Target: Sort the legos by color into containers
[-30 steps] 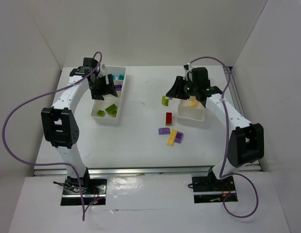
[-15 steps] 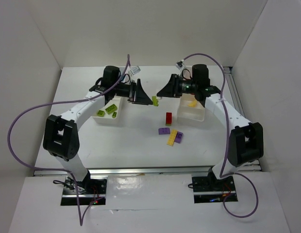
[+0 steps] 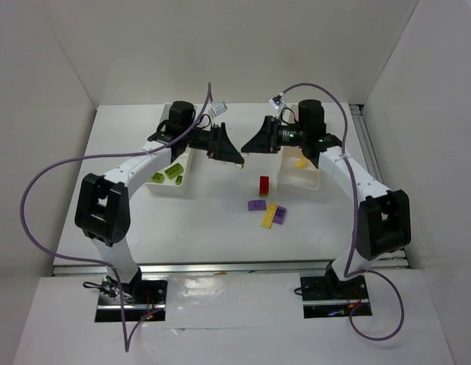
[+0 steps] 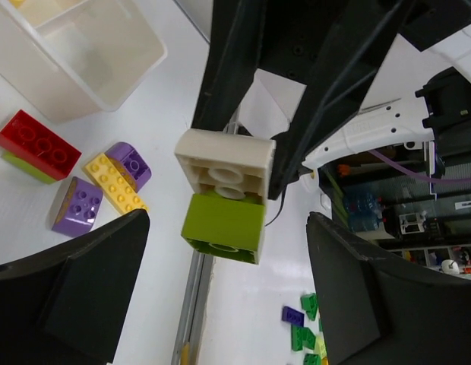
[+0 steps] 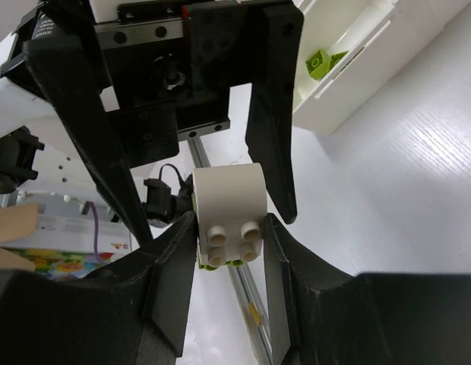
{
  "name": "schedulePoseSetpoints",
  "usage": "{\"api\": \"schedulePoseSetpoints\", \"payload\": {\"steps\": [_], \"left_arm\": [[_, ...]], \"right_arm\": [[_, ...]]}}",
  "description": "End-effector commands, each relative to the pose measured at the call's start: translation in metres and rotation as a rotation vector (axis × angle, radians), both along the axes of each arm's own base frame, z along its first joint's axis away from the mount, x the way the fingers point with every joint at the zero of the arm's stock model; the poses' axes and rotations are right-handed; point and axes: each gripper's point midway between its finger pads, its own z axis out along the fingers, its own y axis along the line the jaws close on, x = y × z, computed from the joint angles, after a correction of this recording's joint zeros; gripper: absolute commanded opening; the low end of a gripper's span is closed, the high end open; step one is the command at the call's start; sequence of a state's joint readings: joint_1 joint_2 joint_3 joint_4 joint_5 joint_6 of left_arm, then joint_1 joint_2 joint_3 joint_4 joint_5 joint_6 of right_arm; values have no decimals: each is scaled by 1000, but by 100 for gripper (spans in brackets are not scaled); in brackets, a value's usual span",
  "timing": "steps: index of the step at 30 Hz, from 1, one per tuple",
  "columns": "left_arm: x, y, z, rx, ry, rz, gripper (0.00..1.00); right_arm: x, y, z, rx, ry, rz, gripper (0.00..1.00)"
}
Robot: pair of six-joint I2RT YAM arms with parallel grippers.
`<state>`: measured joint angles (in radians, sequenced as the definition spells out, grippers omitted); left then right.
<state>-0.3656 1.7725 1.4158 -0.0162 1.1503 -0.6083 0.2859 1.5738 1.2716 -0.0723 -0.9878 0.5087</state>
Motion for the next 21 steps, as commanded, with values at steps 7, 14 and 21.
{"api": "schedulePoseSetpoints", "payload": {"steps": [7,14,21], "left_arm": [[-2,-5,16,-47,-78,-61,67],[3,-2,9,-21,-50,-48,0],[22,34,-15,60,22,53,0]], "right_arm": [[-1,7,16,33,-52,39,11],[14,-2,-2,-44,-10,-91,11],[48,-52,-6,-219,-43,-464,11]]}}
